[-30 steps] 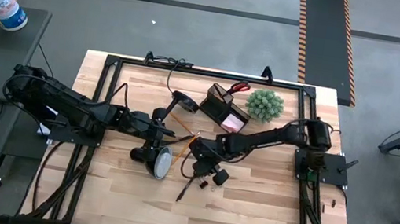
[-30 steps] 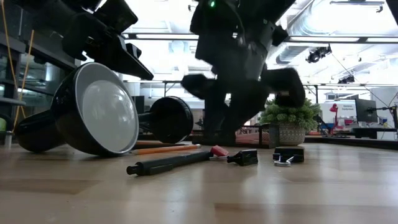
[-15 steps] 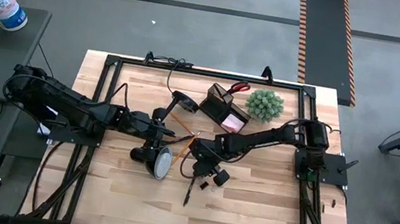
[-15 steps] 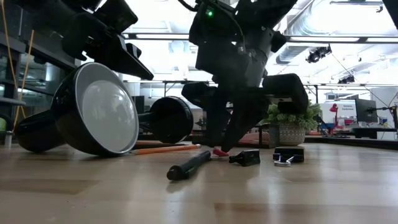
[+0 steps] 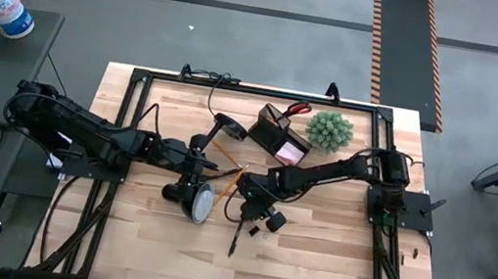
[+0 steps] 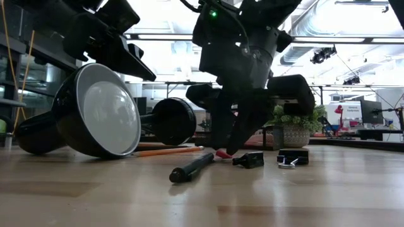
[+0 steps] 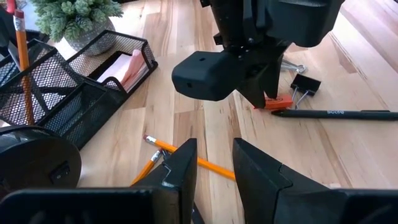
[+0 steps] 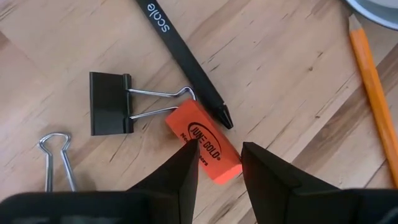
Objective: Pick and place office supplies into organizer
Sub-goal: Put the eraser into the desk organizer
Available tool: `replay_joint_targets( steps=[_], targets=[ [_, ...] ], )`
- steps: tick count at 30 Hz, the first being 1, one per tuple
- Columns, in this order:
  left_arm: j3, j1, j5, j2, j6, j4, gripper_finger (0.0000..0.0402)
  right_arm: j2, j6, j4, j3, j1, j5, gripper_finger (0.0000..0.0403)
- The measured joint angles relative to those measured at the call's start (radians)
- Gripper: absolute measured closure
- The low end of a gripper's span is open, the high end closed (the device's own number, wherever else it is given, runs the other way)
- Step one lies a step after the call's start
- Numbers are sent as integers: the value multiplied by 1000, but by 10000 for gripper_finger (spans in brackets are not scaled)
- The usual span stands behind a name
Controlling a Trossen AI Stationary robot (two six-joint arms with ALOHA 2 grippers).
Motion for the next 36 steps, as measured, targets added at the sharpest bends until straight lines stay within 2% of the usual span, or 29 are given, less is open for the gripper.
replay_joint_targets(
  steps=[14, 21, 30, 36],
  targets=[
    [0, 0, 0, 0, -1, -2, 309, 53, -43, 17, 1, -1, -32, 288],
    [0, 0, 0, 0, 0, 1, 309, 57, -94, -54, 59, -2, -54, 288],
    [0, 0, 0, 0, -4, 1, 309, 64, -219, -188, 129, 4, 4, 288],
    [0, 0, 0, 0, -4, 1, 309, 64, -240, -180, 132, 14, 58, 288]
  ],
)
